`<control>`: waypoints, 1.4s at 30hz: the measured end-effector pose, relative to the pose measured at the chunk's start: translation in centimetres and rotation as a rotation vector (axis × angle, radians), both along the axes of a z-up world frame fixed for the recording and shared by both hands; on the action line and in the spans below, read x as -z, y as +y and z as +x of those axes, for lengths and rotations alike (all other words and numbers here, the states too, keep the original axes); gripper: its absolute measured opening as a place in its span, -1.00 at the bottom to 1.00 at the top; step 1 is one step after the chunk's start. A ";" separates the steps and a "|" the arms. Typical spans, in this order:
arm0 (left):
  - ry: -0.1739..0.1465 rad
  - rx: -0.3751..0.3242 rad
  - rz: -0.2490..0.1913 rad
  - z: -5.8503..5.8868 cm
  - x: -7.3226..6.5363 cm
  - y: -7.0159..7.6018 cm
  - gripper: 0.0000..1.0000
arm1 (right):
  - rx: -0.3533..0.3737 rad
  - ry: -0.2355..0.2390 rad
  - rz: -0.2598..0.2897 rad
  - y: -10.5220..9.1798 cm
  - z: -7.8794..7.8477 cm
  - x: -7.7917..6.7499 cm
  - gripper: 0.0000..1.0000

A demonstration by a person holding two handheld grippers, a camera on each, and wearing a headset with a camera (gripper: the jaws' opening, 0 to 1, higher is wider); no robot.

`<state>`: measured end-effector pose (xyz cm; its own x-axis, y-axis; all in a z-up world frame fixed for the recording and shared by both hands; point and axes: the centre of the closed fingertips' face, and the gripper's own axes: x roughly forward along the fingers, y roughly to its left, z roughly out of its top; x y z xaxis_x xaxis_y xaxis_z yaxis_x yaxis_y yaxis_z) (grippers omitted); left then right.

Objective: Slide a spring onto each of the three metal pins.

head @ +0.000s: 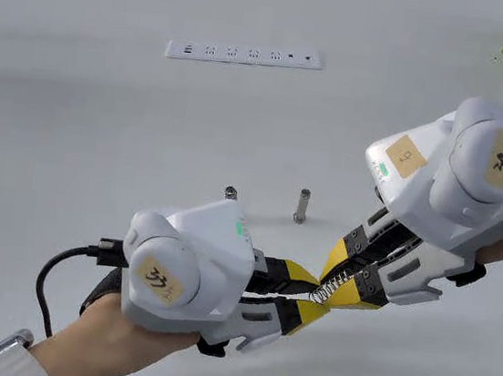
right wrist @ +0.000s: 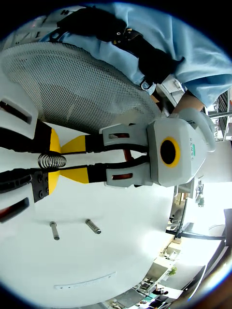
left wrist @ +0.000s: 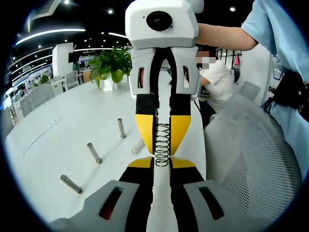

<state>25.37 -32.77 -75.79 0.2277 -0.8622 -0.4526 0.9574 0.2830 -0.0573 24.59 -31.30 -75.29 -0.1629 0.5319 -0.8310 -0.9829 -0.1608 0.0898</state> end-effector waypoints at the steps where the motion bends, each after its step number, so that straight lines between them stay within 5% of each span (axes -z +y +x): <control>1: 0.001 -0.011 0.000 0.1 0.1 0.1 -0.81 | 0.001 0.001 0.000 0.0 0.0 0.1 -0.86; 19: 0.037 -0.215 -0.018 1.1 1.5 3.5 0.08 | 0.004 0.008 -0.019 -0.6 -0.1 0.7 -0.86; 24: 0.003 -0.320 -0.017 2.4 1.2 5.0 0.69 | 0.002 0.008 -0.026 -0.7 -0.2 0.8 -0.86; 35: 0.010 -0.416 -0.013 3.4 1.3 6.6 0.97 | -0.011 0.012 -0.036 -0.6 -0.3 1.1 -0.86; 42: 0.012 -0.453 -0.011 3.5 1.4 7.5 0.98 | -0.019 0.014 -0.045 -0.7 -0.1 1.3 -0.86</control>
<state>28.86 -25.24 -77.16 0.5782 -0.6815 -0.4487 0.7363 0.6727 -0.0730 24.53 -32.00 -76.61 -0.1843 0.4905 -0.8517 -0.9784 -0.1745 0.1112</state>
